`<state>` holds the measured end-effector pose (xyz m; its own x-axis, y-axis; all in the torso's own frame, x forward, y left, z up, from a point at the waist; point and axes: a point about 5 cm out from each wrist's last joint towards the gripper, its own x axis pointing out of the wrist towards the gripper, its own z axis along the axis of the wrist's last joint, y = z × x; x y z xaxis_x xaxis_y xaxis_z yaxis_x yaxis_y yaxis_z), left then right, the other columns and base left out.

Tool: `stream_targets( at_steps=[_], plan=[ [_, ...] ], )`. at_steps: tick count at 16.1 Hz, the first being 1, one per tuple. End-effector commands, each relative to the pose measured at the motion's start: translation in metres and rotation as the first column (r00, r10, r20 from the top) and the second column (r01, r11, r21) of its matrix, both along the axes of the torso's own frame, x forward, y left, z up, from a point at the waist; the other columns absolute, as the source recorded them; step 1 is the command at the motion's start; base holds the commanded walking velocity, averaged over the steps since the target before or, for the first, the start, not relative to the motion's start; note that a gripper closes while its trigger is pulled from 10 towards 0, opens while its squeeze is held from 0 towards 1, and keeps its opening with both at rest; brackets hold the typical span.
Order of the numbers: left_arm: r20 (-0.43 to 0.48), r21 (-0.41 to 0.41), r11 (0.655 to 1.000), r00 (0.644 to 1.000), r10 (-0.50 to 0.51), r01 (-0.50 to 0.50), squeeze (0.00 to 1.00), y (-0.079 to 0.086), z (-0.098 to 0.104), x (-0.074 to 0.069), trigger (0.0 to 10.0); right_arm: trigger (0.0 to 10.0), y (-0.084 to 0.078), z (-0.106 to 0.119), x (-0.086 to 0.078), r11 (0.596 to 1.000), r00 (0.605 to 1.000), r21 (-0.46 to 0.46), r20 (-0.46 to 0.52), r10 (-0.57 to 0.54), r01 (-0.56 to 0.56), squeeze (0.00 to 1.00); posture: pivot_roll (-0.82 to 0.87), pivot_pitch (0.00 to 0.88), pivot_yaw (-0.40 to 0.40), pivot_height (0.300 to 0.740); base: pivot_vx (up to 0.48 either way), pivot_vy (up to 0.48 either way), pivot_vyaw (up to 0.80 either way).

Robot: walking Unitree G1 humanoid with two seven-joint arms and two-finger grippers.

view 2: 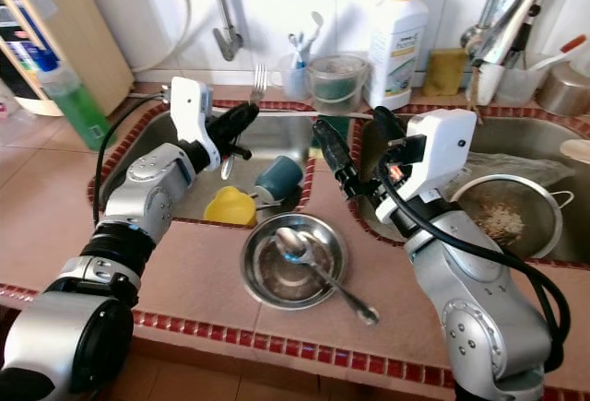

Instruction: Kitchen organization

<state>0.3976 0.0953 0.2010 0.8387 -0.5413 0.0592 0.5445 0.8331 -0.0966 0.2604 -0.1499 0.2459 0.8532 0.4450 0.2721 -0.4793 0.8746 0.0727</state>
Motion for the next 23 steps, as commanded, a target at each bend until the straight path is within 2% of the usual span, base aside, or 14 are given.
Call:
stream_targets(
  at_steps=[1, 6, 12, 17, 23],
  plan=[
    [-0.024, 0.055, 0.998, 0.999, 0.037, -0.035, 0.0, 0.007, 0.001, 0.004, 10.0, 10.0, 0.004, -0.001, -0.003, 0.999, 1.0, -0.015, -0.003, 0.031, -0.031, 0.0, -0.28, 0.075, 0.139, 0.74, 0.0, 0.0, 0.0],
    [-0.025, 0.172, 0.981, 0.995, 0.1, -0.095, 0.0, 0.015, 0.006, 0.012, 10.0, 10.0, 0.005, -0.013, -0.018, 0.995, 0.996, -0.076, -0.06, 0.061, -0.066, 0.0, -0.29, 0.117, 0.144, 0.74, 0.0, 0.0, 0.0],
    [0.022, 0.278, 0.956, 0.996, 0.092, -0.094, 0.0, 0.016, 0.013, 0.016, 10.0, 10.0, 0.002, -0.023, -0.044, 0.991, 0.988, -0.093, -0.132, 0.079, -0.092, 0.0, -0.31, 0.179, 0.174, 0.74, 0.0, 0.0, 0.0],
    [0.015, 0.322, 0.939, 0.993, 0.121, -0.119, 0.0, 0.023, 0.009, 0.017, 10.0, 10.0, 0.004, -0.029, -0.067, 0.991, 0.976, -0.072, -0.194, 0.098, -0.114, 0.0, -0.33, 0.238, 0.2, 0.74, 0.0, 0.0, 0.0],
    [0.018, 0.363, 0.924, 0.992, 0.122, -0.12, 0.0, 0.03, 0.003, 0.016, 10.0, 10.0, 0.003, -0.033, -0.082, 0.994, 0.968, -0.057, -0.238, 0.082, -0.098, 0.0, -0.34, 0.265, 0.212, 0.74, 0.0, 0.0, 0.0]
  ],
)
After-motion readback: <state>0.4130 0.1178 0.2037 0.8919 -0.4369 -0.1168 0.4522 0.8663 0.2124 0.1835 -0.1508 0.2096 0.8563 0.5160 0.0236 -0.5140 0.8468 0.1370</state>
